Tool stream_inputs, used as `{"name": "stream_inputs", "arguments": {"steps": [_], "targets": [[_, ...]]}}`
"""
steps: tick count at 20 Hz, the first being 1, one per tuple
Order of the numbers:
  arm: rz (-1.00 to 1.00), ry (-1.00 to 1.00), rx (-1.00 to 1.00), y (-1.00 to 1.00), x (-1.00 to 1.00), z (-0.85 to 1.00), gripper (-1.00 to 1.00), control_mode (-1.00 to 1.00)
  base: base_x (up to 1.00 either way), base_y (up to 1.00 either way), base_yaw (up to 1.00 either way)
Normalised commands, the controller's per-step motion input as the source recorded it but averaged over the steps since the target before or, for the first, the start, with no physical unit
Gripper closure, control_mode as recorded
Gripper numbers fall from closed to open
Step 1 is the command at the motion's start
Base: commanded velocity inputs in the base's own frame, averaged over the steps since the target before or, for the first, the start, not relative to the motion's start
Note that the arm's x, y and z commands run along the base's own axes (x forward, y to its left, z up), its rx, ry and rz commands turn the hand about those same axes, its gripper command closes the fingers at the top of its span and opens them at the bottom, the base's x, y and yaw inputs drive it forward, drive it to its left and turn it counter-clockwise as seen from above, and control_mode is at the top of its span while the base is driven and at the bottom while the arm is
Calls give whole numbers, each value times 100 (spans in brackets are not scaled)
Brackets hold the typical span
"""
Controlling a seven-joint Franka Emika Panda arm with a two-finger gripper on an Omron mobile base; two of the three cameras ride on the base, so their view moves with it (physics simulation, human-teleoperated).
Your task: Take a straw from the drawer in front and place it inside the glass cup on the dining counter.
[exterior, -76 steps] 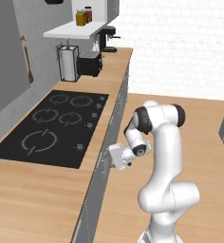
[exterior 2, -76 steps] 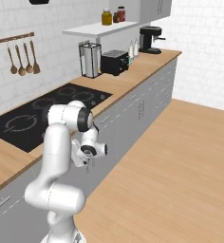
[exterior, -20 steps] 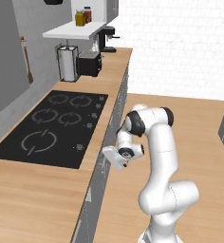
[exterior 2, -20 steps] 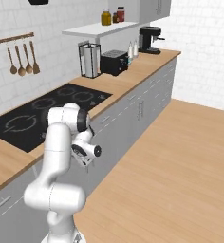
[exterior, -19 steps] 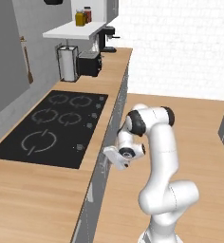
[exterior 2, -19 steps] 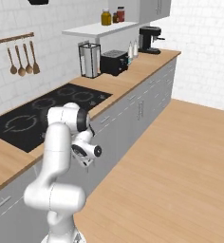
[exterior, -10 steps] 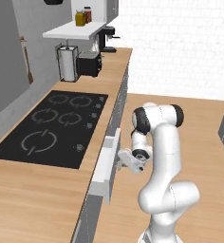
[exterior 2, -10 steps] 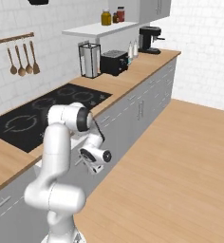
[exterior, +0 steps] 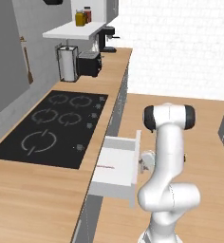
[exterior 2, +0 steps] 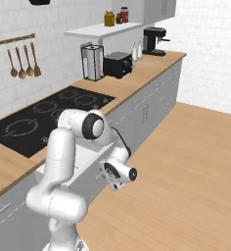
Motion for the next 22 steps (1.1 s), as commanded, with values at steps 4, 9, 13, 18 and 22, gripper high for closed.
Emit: {"name": "stream_inputs", "arguments": {"steps": [4, 9, 13, 18, 22], "targets": [[-3, 1, 13, -100, -68, -16, 100, -100, 0, 0, 0], [-2, 2, 15, -100, -62, -12, 100, -100, 0, 0, 0], [-3, 7, 12, -100, -51, 0, 100, -100, 0, 0, 0], [-1, 9, 4, -95, -36, 27, -100, -100, 0, 0, 0], [1, 3, 0, -34, -7, 98, -100, -100, 0, 0, 0]]}}
